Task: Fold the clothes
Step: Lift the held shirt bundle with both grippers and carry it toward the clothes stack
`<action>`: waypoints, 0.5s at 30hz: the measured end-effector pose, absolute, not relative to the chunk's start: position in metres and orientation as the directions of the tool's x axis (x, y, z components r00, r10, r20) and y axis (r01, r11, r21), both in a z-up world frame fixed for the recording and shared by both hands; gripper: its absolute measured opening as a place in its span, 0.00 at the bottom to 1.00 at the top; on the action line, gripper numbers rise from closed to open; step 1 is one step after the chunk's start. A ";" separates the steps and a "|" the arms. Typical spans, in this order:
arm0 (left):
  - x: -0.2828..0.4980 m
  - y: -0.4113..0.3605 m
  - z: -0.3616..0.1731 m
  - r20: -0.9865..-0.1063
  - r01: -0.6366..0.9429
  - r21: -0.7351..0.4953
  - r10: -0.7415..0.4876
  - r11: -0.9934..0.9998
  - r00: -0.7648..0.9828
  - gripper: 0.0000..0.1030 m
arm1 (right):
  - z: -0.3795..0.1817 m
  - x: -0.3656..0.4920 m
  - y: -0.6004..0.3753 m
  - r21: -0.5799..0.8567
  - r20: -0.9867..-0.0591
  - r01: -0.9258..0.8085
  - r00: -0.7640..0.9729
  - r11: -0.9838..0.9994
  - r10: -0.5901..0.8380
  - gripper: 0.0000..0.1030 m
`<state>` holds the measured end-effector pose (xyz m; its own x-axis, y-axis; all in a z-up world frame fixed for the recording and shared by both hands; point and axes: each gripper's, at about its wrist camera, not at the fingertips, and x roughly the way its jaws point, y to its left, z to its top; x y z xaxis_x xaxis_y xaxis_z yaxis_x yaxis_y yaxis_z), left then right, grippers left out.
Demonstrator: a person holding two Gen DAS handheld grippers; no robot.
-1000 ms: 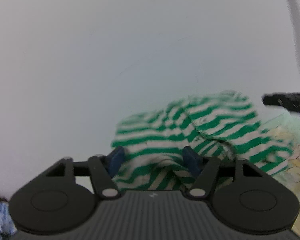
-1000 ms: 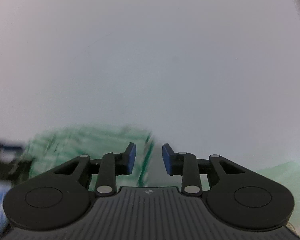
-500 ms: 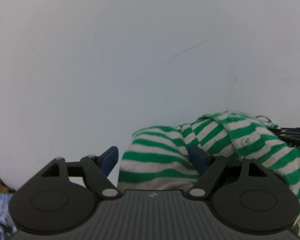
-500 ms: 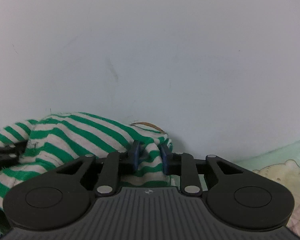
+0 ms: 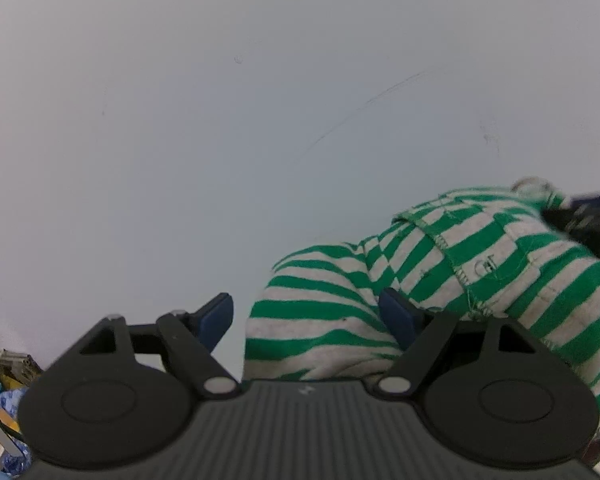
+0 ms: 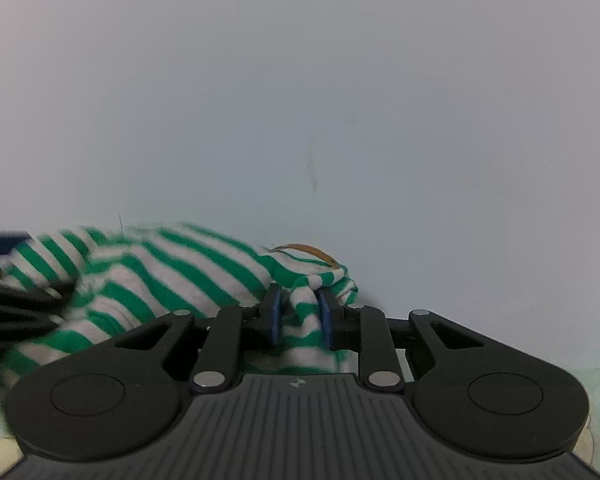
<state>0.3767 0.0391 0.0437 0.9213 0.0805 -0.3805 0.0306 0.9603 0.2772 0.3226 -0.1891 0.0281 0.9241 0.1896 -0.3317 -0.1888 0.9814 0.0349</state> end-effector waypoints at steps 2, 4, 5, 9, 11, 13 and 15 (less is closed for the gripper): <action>0.375 0.037 0.044 -0.380 0.036 0.287 0.079 0.957 0.921 0.80 | 0.037 0.302 -0.211 0.135 -0.287 -0.153 0.940 0.979 0.186 0.23; 0.375 0.035 0.045 -0.382 0.038 0.292 0.080 0.956 0.921 0.81 | 0.035 0.288 -0.218 0.150 -0.292 -0.094 0.947 0.984 0.135 0.26; 0.375 0.036 0.044 -0.382 0.039 0.293 0.079 0.955 0.921 0.81 | 0.031 0.286 -0.218 0.147 -0.312 -0.106 0.939 0.983 0.148 0.26; 0.377 0.037 0.043 -0.382 0.046 0.299 0.076 0.953 0.921 0.86 | 0.007 0.284 -0.201 0.049 -0.396 -0.122 0.909 0.991 0.131 0.25; 0.379 0.035 0.045 -0.385 0.067 0.309 0.060 0.949 0.921 0.86 | 0.009 0.286 -0.200 -0.021 -0.400 -0.116 0.911 0.993 0.098 0.25; 0.367 0.050 0.055 -0.398 0.078 0.304 0.052 0.949 0.916 0.86 | 0.024 0.281 -0.209 0.007 -0.399 -0.076 0.914 0.997 0.073 0.25; 0.359 0.055 0.064 -0.404 0.067 0.281 0.054 0.958 0.913 0.86 | 0.040 0.264 -0.218 0.055 -0.345 -0.048 0.936 0.997 0.064 0.25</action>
